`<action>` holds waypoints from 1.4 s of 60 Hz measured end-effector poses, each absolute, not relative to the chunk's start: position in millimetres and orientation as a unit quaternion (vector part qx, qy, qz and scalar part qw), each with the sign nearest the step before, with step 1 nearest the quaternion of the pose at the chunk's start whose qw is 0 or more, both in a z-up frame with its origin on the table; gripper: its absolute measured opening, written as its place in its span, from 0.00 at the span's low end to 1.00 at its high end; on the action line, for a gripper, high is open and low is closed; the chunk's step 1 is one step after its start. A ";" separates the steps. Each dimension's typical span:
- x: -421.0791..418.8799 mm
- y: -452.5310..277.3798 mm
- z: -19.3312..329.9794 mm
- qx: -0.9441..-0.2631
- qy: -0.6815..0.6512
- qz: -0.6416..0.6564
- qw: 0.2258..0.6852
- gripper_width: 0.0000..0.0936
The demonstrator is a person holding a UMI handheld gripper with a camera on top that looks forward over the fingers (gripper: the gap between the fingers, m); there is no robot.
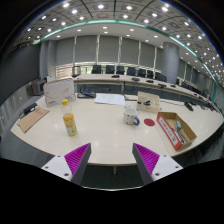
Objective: Pour water
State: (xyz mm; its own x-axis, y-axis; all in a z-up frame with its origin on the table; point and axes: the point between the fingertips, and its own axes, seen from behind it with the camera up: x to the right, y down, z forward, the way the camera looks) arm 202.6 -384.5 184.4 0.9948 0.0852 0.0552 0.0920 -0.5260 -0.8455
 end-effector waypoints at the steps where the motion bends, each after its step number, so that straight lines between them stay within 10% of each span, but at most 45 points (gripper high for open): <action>1: 190.7 -382.7 180.6 -0.873 -0.055 0.001 0.485 0.92; 38: -37.3 -178.4 78.2 -0.821 -0.018 -0.001 0.570 0.91; 52: -36.1 -146.5 69.4 -0.811 -0.032 -0.007 0.584 0.55; 84: -24.4 -101.5 200.8 -0.751 0.130 0.308 0.570 0.44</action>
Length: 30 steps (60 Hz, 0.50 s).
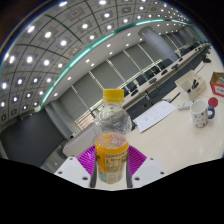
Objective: Pour water
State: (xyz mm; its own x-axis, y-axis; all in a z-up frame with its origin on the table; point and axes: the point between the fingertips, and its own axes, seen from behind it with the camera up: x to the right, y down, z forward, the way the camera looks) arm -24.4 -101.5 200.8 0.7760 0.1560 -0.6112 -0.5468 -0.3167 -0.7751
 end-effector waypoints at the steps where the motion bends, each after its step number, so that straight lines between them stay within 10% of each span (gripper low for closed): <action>1: -19.6 -97.3 207.0 -0.743 0.143 0.326 0.566 0.44; 15: 69.3 -33.8 256.0 -0.602 0.350 0.552 0.459 0.43; 30: 163.6 21.7 216.1 -0.443 0.501 0.664 0.335 0.43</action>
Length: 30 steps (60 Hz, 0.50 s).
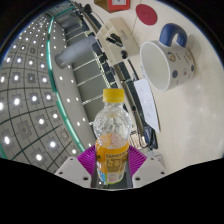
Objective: Pour water
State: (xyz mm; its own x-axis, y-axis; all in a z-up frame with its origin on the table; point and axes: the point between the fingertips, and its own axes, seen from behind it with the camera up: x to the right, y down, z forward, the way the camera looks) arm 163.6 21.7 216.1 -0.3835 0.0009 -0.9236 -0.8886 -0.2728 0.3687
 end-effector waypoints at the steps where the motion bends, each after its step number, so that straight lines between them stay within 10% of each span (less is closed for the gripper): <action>1: 168.3 24.0 211.5 -0.433 0.510 0.668 0.327 0.44; 18: 187.6 25.8 182.5 -0.416 0.553 0.674 0.258 0.43; 30: 180.3 32.2 199.3 -0.563 0.448 0.610 0.333 0.44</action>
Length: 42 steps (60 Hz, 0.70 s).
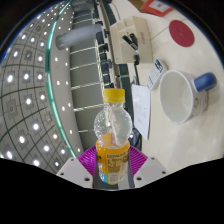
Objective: Pour water
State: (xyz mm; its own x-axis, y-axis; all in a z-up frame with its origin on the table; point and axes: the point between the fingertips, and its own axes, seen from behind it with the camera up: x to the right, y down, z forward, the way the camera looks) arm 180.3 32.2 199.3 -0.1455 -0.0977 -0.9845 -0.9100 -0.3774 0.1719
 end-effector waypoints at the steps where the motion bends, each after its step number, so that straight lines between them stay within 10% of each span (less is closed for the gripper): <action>1: 182.9 27.9 204.0 -0.577 0.432 0.601 0.345 0.44; 21: 324.5 43.1 249.2 -0.757 0.125 0.230 0.599 0.44; 42: 450.8 43.0 124.7 -0.812 -0.006 -0.007 0.583 0.44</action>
State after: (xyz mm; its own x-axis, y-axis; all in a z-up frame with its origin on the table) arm 450.8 43.0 124.7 0.9998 0.0015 0.0192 0.0187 -0.3202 -0.9472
